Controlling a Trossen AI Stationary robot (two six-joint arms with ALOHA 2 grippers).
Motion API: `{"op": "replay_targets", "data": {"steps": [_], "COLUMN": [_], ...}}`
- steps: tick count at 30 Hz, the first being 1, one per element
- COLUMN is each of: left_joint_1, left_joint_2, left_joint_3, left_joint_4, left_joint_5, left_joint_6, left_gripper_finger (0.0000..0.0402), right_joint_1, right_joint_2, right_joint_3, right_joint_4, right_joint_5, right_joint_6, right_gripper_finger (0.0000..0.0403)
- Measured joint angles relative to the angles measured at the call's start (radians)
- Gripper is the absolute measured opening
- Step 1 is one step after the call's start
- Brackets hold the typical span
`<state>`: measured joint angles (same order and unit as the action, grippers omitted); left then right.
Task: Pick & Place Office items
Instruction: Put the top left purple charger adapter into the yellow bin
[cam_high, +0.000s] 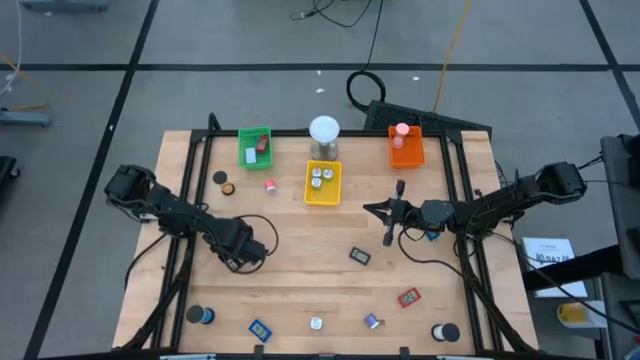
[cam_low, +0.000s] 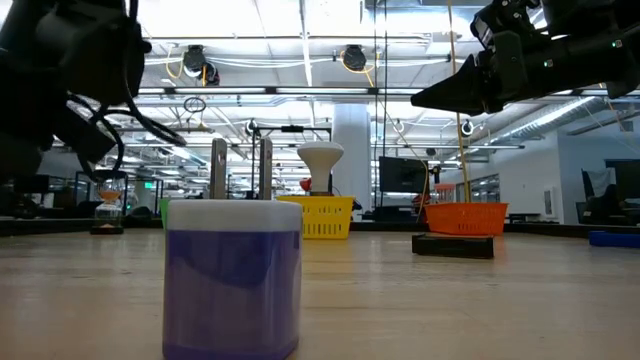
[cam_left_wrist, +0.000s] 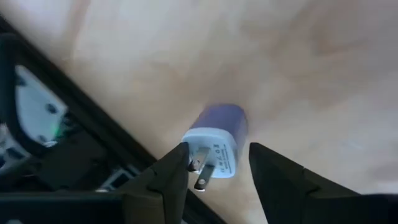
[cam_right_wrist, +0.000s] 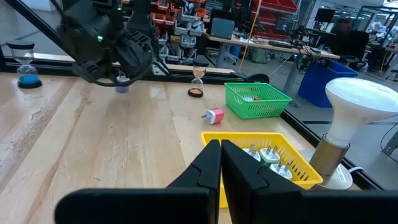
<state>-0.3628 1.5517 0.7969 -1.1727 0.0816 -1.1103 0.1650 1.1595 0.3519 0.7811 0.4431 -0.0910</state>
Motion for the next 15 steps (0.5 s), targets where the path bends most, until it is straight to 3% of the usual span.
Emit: {"op": "replay_targets", "data": {"steps": [8,15], "left_joint_1": [-0.032,-0.035], "left_joint_2": [0.001,0.001], "left_joint_3": [0.085,0.091], "left_joint_4": [0.003,-0.105], "left_joint_5": [-0.012,-0.047], "left_joint_6": [-0.001,-0.025], "left_gripper_finger": [0.0242,0.0284], "right_joint_1": [0.000,0.000], "right_joint_2": [0.000,0.000], "right_joint_3": [0.000,0.000], "right_joint_4": [0.000,0.000], "right_joint_5": [0.000,0.000], "right_joint_6": [0.000,0.000], "right_gripper_finger": [0.0004,0.0004]}}
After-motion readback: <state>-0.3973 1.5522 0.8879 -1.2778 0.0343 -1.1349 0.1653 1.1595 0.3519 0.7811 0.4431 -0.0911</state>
